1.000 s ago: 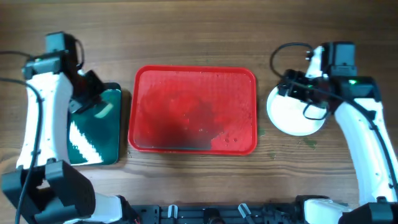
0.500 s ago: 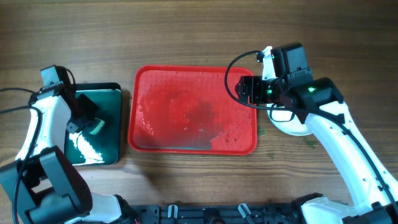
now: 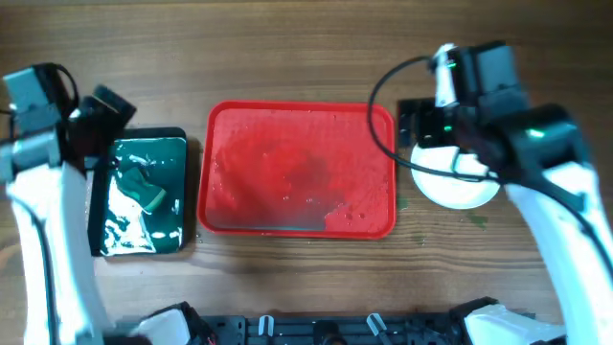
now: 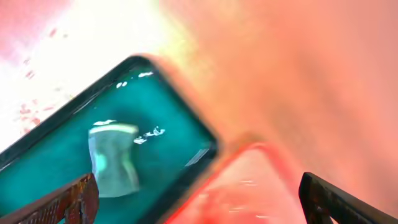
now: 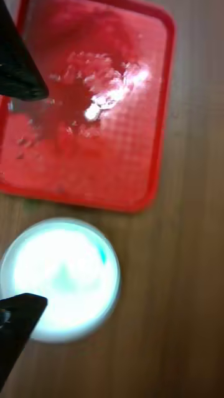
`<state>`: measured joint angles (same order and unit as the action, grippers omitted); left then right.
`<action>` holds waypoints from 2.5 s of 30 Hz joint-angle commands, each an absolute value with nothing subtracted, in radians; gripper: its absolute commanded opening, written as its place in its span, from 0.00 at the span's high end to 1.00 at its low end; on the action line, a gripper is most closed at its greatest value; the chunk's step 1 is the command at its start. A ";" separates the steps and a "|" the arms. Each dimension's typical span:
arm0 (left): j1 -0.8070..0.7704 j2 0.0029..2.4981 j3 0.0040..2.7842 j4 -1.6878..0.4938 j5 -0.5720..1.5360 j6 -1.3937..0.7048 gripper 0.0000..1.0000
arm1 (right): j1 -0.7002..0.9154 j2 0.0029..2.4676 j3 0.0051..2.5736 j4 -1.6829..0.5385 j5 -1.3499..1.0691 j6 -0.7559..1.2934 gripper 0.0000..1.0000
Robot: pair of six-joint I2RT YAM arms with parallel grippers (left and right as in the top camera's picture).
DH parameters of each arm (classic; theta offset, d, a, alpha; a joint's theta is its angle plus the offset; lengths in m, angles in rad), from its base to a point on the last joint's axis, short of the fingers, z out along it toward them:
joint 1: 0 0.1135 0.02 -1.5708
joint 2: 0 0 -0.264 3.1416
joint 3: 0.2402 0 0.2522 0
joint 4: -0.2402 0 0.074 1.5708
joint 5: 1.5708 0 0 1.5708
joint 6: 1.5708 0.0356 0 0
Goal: Clean dirty plates on tray and stack at the side
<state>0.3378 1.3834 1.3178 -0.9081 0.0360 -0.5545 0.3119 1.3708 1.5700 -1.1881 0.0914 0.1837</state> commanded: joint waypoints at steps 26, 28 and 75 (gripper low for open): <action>0.330 1.265 1.326 -0.910 0.082 -0.614 0.00 | 0.155 0.952 1.347 -0.698 0.007 0.043 0.00; 0.330 1.265 1.326 -0.910 0.081 -0.614 0.00 | 0.103 0.856 1.196 -0.642 -0.030 0.041 0.00; 0.330 1.261 1.326 -0.911 0.027 -0.614 0.00 | 0.102 0.005 0.005 0.002 -0.068 0.107 0.01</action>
<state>0.3321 1.2648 1.3266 -0.9127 0.0750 -0.6052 0.0975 0.0200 0.0078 -0.0055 -0.0845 0.0895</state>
